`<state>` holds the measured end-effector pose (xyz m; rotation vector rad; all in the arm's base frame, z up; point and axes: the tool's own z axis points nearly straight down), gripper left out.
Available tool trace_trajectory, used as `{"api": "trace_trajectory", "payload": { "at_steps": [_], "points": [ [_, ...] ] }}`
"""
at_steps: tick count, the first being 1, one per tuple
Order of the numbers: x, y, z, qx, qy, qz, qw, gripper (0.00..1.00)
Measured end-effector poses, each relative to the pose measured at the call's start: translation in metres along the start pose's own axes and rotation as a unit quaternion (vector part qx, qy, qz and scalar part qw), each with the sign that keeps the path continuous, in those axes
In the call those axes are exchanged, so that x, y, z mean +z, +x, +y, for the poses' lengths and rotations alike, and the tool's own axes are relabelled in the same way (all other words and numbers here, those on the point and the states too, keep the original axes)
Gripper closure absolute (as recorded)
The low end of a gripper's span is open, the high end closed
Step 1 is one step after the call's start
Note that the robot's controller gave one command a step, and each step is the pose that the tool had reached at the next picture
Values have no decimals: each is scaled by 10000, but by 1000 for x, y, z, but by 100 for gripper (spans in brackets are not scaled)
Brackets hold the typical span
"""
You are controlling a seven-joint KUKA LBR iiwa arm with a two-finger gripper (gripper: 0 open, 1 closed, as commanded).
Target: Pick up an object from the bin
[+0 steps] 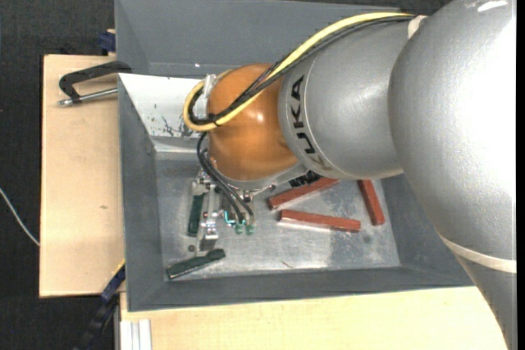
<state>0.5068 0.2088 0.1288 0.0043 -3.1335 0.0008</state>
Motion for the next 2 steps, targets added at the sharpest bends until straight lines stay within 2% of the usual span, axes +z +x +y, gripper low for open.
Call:
{"api": "trace_trajectory", "payload": {
  "at_steps": [1, 2],
  "points": [
    [-4, -2, -1, 9, -7, -32, 10000, 0],
    [10, -8, -19, -876, -19, -51, 9961, 0]
  ]
}}
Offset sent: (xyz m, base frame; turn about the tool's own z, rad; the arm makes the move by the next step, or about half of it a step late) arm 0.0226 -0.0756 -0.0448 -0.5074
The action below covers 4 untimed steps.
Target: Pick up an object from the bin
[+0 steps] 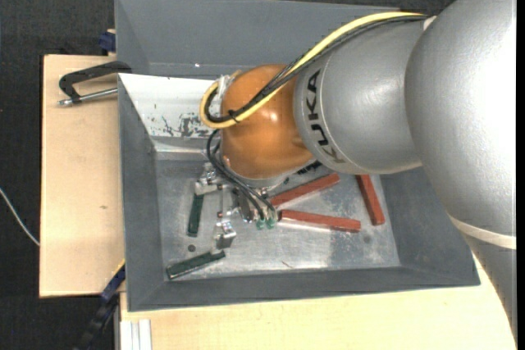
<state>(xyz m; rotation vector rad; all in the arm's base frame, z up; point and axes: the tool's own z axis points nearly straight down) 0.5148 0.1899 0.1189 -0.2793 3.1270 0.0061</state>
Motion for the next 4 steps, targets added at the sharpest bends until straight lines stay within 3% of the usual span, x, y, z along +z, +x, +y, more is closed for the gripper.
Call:
{"api": "trace_trajectory", "payload": {
  "at_steps": [1, 2, 3, 4],
  "points": [
    [24, -21, -34, -901, 17, -16, 9959, 0],
    [29, -32, -27, -19, 3, -47, 10000, 0],
    [31, -50, -12, -1246, 23, -106, 9921, 0],
    [42, -66, -2, -2080, 13, 5, 9781, 100]
  ]
}}
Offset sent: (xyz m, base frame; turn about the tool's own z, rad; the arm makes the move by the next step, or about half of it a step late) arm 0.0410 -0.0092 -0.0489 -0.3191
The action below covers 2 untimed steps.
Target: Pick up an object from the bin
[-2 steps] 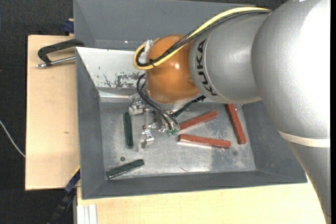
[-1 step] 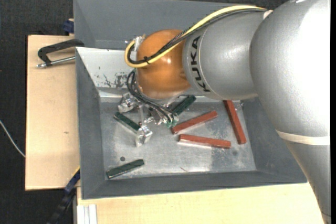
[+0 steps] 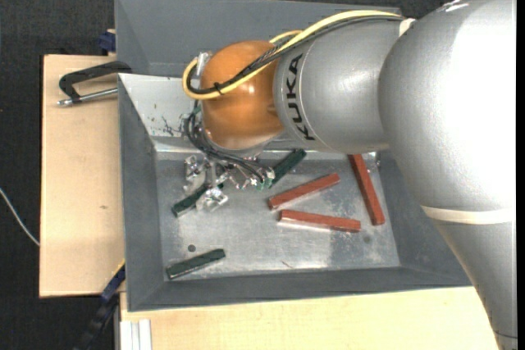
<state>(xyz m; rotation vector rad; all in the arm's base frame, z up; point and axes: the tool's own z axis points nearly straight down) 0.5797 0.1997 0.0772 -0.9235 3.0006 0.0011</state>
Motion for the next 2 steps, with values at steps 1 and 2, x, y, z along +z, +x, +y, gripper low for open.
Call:
{"api": "trace_trajectory", "payload": {
  "at_steps": [1, 2],
  "points": [
    [0, 0, 0, 0, -1, -1, 10000, 100],
    [-158, -17, -2, 9, 8, -46, 10000, 100]
  ]
}}
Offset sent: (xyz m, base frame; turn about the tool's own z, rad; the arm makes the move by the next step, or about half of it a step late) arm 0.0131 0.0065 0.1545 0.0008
